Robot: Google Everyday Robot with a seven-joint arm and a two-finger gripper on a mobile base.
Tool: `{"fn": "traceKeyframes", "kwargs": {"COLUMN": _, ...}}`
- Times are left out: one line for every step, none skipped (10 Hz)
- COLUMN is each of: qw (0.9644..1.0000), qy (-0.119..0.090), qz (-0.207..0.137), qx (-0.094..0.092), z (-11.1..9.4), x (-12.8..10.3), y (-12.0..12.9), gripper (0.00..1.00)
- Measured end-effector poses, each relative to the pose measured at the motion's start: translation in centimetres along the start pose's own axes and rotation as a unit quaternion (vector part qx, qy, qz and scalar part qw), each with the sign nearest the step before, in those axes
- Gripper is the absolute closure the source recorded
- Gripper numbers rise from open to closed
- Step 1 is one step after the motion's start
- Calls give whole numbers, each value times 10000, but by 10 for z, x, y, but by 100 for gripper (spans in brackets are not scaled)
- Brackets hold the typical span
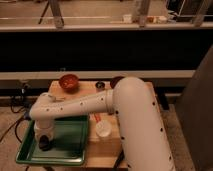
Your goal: Wipe tray with eraser
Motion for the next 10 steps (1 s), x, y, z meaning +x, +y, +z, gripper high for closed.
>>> {"fn": "traceKeyframes", "kwargs": {"qw": 10000, "qy": 47, "qz": 16, "qx": -22, "z": -2, "x": 9, "y": 0, "gripper": 100}}
{"fn": "traceKeyframes", "kwargs": {"qw": 9999, "qy": 100, "qz": 85, "qx": -56, "z": -4, "x": 17, "y": 6, "gripper": 100}}
{"fn": "traceKeyframes", "kwargs": {"qw": 9997, "qy": 136, "qz": 162, "qx": -79, "z": -7, "x": 20, "y": 15, "gripper": 100}}
{"fn": "traceKeyframes", "kwargs": {"qw": 9994, "qy": 164, "qz": 273, "qx": -101, "z": -10, "x": 20, "y": 28, "gripper": 100}}
{"fn": "traceKeyframes", "kwargs": {"qw": 9990, "qy": 193, "qz": 385, "qx": -112, "z": -14, "x": 18, "y": 41, "gripper": 100}}
{"fn": "traceKeyframes", "kwargs": {"qw": 9983, "qy": 225, "qz": 528, "qx": -126, "z": -20, "x": 15, "y": 59, "gripper": 100}}
{"fn": "traceKeyframes", "kwargs": {"qw": 9976, "qy": 243, "qz": 633, "qx": -140, "z": -25, "x": 11, "y": 72, "gripper": 100}}
{"fn": "traceKeyframes", "kwargs": {"qw": 9968, "qy": 253, "qz": 746, "qx": -158, "z": -31, "x": 7, "y": 87, "gripper": 100}}
{"fn": "traceKeyframes", "kwargs": {"qw": 9958, "qy": 251, "qz": 864, "qx": -164, "z": -35, "x": 2, "y": 101, "gripper": 100}}
{"fn": "traceKeyframes", "kwargs": {"qw": 9950, "qy": 220, "qz": 971, "qx": -118, "z": -40, "x": -4, "y": 113, "gripper": 100}}
